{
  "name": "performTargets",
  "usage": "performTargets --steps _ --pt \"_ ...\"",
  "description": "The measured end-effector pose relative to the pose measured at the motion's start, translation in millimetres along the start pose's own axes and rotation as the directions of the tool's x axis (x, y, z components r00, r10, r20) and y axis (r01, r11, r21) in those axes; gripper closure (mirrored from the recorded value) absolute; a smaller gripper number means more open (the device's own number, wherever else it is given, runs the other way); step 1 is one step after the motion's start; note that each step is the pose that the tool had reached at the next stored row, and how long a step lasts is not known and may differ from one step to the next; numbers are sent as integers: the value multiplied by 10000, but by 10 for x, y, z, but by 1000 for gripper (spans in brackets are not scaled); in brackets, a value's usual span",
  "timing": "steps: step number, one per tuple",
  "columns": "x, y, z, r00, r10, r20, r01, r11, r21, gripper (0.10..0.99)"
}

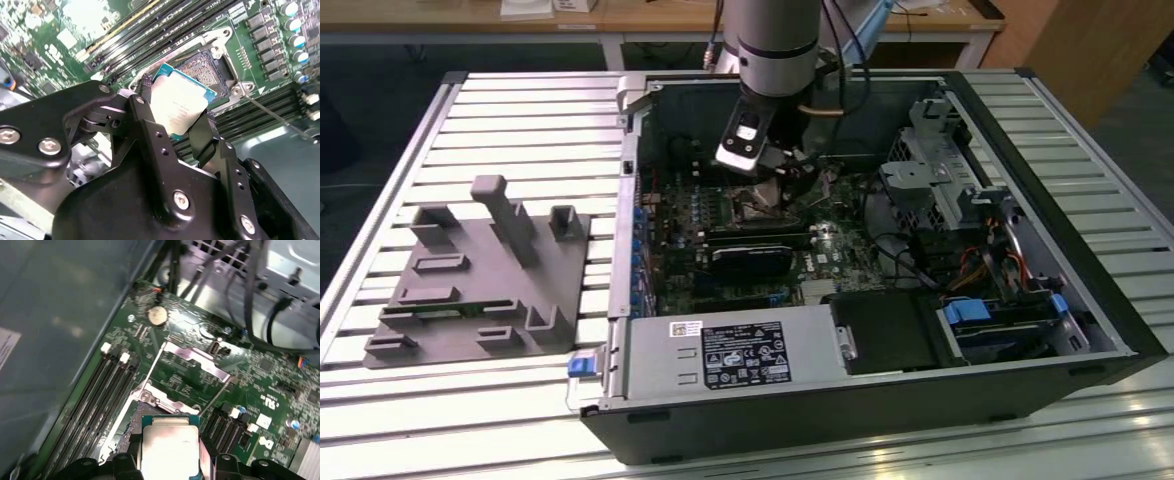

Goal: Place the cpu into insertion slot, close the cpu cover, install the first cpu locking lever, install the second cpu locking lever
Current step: 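Place the cpu into insertion slot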

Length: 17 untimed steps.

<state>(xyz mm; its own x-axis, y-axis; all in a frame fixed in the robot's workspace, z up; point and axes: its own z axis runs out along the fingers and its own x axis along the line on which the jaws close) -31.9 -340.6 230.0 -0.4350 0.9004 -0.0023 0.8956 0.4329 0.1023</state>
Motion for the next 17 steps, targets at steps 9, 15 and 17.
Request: performTargets --steps 9,15,17 --pt "1 -3 16 9886 1496 154 -1496 9887 -8 545" --pt "4 -5 29 9695 2436 251 -2437 9699 -25 545" --pt "16 -6 32 9666 2550 262 -2550 9669 -28 545"
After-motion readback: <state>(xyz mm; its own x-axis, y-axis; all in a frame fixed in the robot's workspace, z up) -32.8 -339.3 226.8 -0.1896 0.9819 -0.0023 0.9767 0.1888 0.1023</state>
